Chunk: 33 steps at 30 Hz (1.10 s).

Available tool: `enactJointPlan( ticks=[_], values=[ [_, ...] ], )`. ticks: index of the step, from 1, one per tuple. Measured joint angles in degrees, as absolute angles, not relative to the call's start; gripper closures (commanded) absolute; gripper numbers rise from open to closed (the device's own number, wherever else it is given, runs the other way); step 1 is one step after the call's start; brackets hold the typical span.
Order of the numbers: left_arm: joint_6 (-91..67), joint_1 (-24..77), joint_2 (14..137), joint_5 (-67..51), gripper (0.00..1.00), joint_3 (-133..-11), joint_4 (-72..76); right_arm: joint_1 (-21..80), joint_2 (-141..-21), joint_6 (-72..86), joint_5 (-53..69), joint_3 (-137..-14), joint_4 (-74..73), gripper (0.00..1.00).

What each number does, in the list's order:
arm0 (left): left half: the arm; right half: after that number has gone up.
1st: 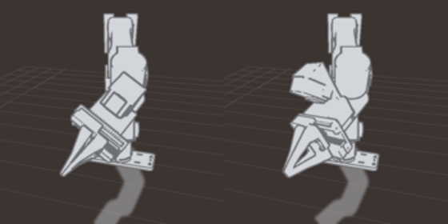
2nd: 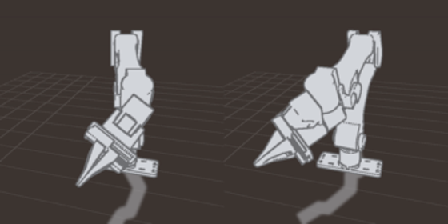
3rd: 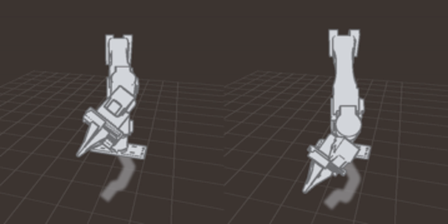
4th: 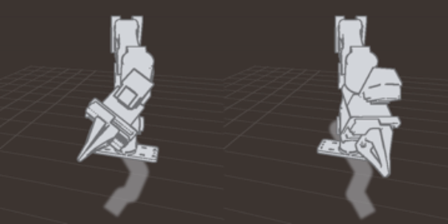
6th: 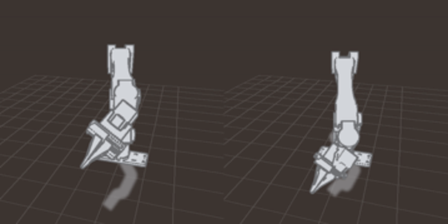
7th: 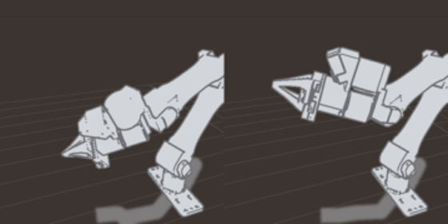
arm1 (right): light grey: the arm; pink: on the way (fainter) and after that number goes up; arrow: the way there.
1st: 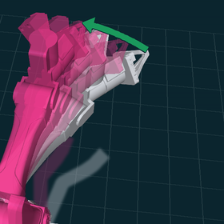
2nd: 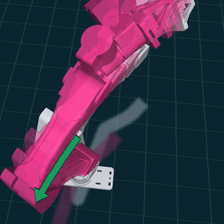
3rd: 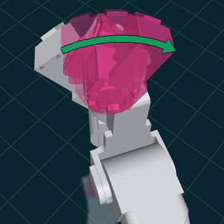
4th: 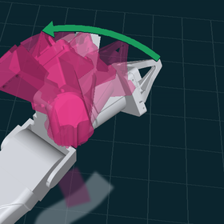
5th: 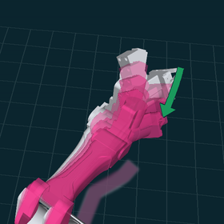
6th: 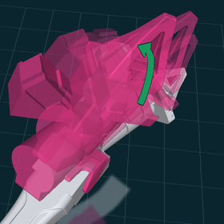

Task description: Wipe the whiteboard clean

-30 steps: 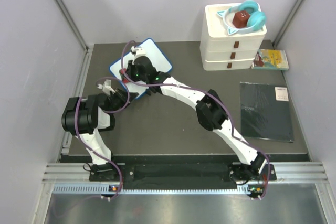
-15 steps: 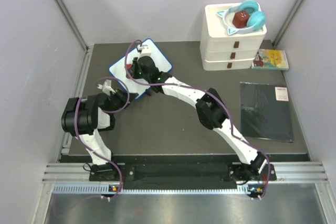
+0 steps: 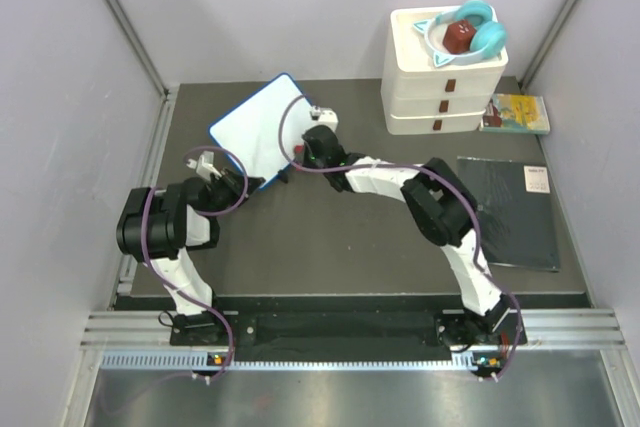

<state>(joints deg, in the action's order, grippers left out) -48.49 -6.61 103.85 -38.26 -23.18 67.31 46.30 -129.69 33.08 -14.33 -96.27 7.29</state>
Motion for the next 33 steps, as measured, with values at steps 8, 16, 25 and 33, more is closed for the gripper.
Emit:
enactJointPlan(
  ticks=[8, 16, 25, 33],
  values=[
    [-48.2, -6.6, 103.8, -38.4, 0.92, -23.2, 67.2, 42.3, -114.7, 34.4, -18.5, -72.4, 7.2, 1.00],
    [-48.2, -6.5, 103.8, -38.5, 0.72, -23.2, 67.0, 42.3, -109.8, 34.8, -19.2, -68.8, 5.5, 0.64],
    [-48.0, -6.5, 103.2, -38.1, 0.52, -22.0, 62.9, 42.3, -109.8, 35.2, -16.1, -64.1, 6.1, 0.40],
    [-47.2, -6.5, 100.9, -38.3, 0.17, -20.8, 63.0, 42.3, -108.0, 34.9, -16.0, -60.4, 8.7, 0.30]
  ],
)
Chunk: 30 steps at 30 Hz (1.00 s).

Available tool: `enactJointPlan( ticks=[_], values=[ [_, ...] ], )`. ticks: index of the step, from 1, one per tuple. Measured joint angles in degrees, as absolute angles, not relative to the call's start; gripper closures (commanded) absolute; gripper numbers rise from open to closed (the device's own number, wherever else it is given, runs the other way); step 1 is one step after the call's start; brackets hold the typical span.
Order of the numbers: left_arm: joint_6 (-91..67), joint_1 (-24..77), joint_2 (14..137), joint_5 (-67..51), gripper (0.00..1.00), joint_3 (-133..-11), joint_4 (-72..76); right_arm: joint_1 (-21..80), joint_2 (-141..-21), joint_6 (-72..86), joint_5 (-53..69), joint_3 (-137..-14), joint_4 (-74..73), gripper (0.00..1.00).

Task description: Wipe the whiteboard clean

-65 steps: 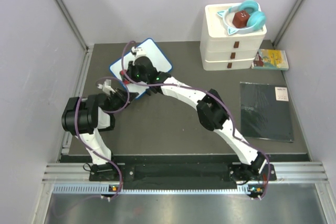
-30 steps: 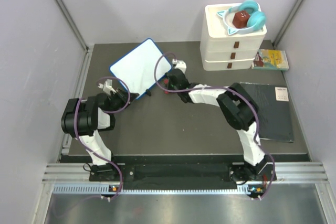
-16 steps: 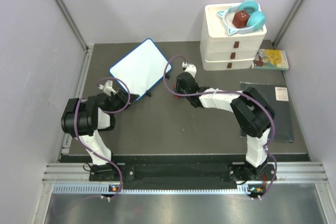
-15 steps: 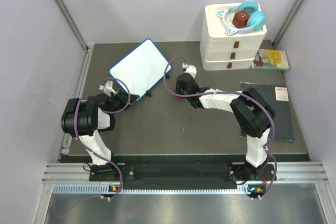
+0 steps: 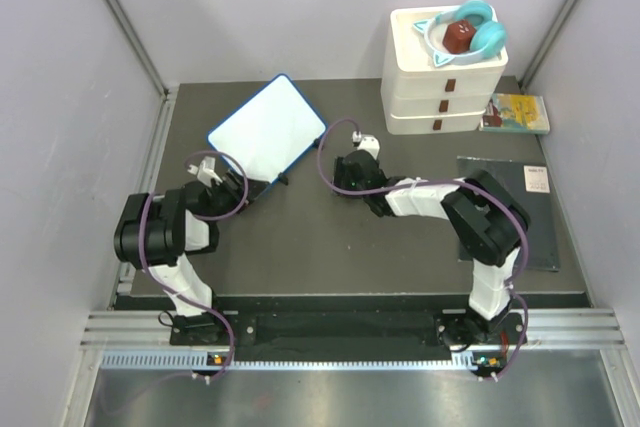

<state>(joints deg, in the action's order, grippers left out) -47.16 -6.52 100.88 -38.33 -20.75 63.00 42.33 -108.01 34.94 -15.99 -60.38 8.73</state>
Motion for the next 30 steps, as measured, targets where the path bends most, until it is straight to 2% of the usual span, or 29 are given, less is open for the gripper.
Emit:
enactJointPlan(
  ticks=[5, 12, 17, 19, 24, 30],
  values=[
    [-46.2, -6.4, 98.7, -38.0, 0.01, -19.4, 62.6, 42.3, -106.1, 34.7, -16.0, -58.3, 10.5, 0.24],
    [-44.7, -6.4, 92.0, -34.2, 0.01, -17.1, 57.6, 42.3, -105.4, 34.5, -16.0, -58.0, 11.1, 0.11],
    [-44.4, -6.4, 75.5, -25.7, 0.01, -13.4, 42.6, 42.3, -100.1, 34.0, -17.7, -55.3, 9.7, 0.05],
    [-44.3, -6.4, 66.0, -21.8, 0.01, -13.3, 33.6, 42.3, -94.7, 33.5, -18.9, -52.8, 8.6, 0.01],
    [-42.8, -6.4, 49.5, -16.1, 0.01, -14.6, 15.5, 42.3, -78.2, 32.1, -22.4, -47.0, 5.2, 0.01],
    [-40.8, -6.4, 46.4, -13.2, 0.01, -17.1, 1.5, 42.3, -49.0, 30.0, -27.2, -35.2, 0.4, 0.01]
  ],
)
